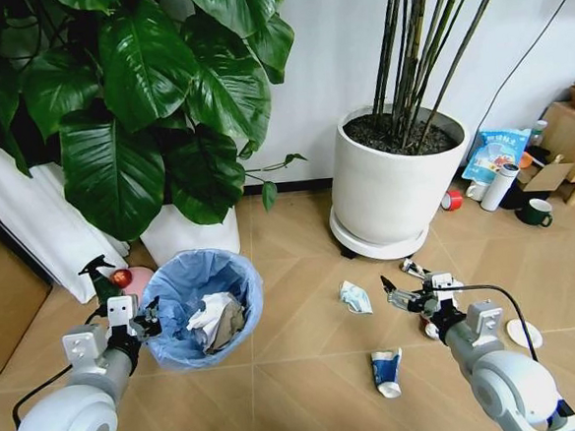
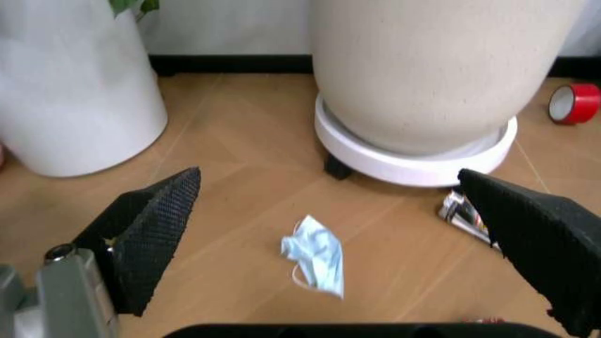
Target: Pick up the trash bin and place the garbage on the floor into it.
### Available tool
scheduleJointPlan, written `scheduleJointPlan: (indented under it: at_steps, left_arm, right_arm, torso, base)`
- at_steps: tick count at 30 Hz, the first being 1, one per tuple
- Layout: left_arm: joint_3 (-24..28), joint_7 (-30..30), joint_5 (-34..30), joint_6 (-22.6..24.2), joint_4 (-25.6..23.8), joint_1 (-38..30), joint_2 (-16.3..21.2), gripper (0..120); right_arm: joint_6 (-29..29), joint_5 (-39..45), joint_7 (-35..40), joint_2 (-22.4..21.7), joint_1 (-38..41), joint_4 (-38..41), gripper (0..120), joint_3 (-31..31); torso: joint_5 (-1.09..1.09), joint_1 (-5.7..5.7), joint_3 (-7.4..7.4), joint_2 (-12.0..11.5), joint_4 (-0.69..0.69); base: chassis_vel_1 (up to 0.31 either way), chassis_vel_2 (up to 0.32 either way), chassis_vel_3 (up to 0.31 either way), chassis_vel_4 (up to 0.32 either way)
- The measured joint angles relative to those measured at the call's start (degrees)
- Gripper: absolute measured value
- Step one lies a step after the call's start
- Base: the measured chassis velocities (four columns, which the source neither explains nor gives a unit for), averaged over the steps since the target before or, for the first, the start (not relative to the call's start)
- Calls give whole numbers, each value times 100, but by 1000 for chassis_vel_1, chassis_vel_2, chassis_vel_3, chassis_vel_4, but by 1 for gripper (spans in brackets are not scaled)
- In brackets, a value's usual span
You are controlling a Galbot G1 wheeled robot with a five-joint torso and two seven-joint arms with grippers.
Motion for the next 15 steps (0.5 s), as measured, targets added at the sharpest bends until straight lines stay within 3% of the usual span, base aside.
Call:
scheduleJointPlan:
  at_steps: [8,15]
  left_arm:
    - [0,1,14,-1,-8,43,-9,0]
    - [-35,5,17,-8,-66,102,17,0]
  right_arm:
    - [62,-60,28,211,69,-547,100,-158]
    - [160,-121,341,657,646,-2231,100,-602]
  torso:
    - [-2,-3,-2,1,0]
    - [2,0,1,1,1]
  base:
    - [102,-122,-120,119]
    - [-1,12,12,-7]
